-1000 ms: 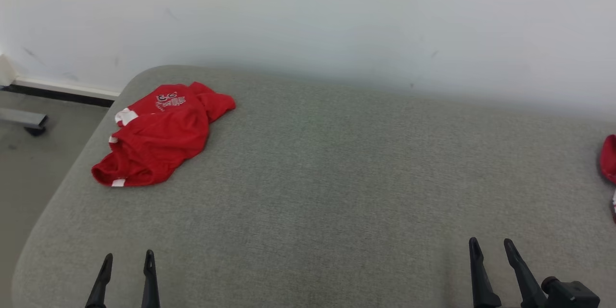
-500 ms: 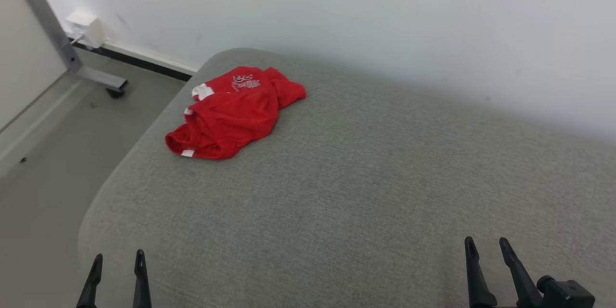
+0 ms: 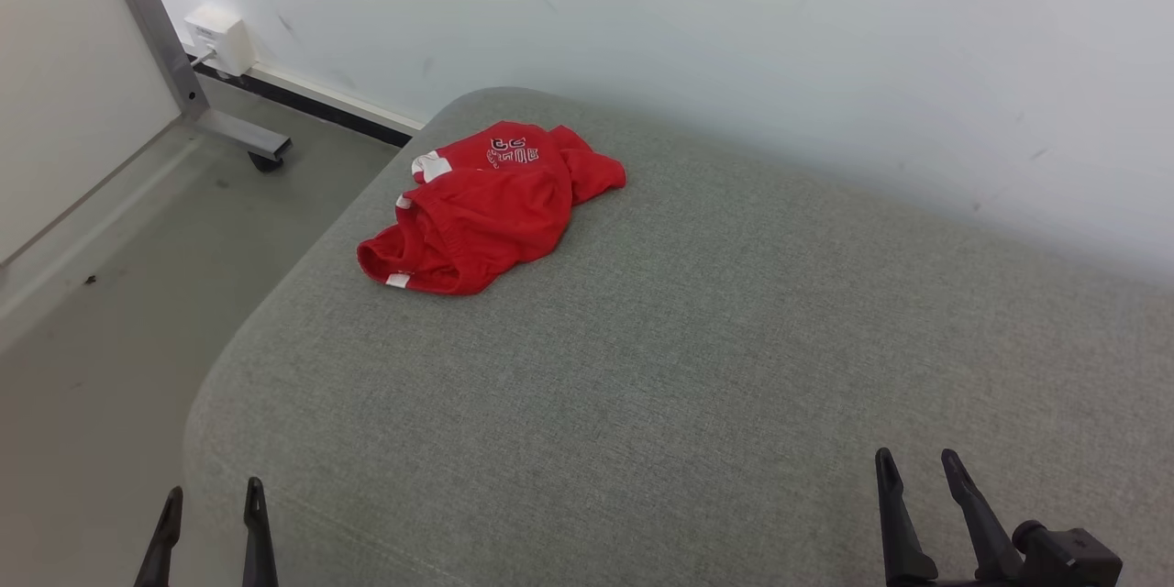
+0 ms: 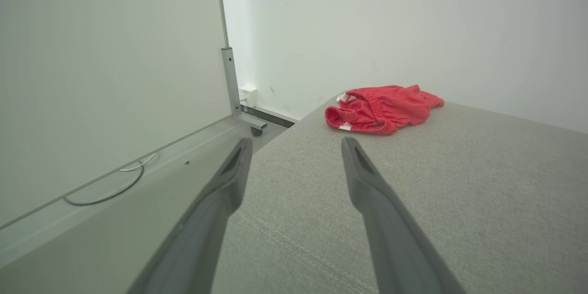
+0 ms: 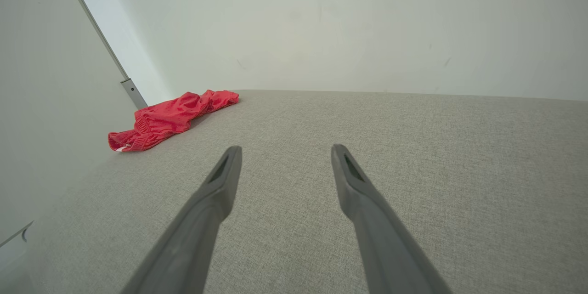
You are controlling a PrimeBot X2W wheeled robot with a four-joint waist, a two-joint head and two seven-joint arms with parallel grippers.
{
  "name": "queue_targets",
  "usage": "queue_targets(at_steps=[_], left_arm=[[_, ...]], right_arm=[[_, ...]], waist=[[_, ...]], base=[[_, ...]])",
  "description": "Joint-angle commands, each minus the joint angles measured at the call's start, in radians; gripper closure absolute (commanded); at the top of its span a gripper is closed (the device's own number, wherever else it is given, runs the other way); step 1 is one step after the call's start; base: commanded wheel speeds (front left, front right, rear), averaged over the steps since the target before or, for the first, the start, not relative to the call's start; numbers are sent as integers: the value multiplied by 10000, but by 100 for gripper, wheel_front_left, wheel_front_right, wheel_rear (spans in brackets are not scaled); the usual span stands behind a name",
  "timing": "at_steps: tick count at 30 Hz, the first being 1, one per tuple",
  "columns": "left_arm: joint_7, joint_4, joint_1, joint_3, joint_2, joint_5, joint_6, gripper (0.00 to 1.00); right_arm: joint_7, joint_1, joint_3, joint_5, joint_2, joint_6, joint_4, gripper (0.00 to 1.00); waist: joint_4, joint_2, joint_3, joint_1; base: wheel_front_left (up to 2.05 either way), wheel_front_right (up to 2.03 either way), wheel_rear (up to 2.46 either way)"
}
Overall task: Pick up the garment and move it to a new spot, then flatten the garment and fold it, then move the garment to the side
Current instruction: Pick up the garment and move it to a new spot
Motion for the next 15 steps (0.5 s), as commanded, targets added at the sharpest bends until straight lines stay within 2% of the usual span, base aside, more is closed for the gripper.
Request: queue_targets(at_steps=[1, 7, 15], left_arm=[[-31, -27, 144, 50, 2, -74, 41, 0], [-31, -17, -285, 118, 13, -188, 25, 0], [-31, 18, -1643, 61, 164, -324, -46, 0]], right_arm=[[-64, -17, -10, 6, 8, -26, 1, 0], [-41, -135, -90, -107, -24, -26, -129, 0], [153, -496, -308, -301, -238, -26, -520, 0]], waist=[[-38, 0, 0, 0], [-358, 0, 197, 0], [-1175, 0, 1014, 0]], base=[[0, 0, 0], [0, 0, 0], [0, 0, 0]])
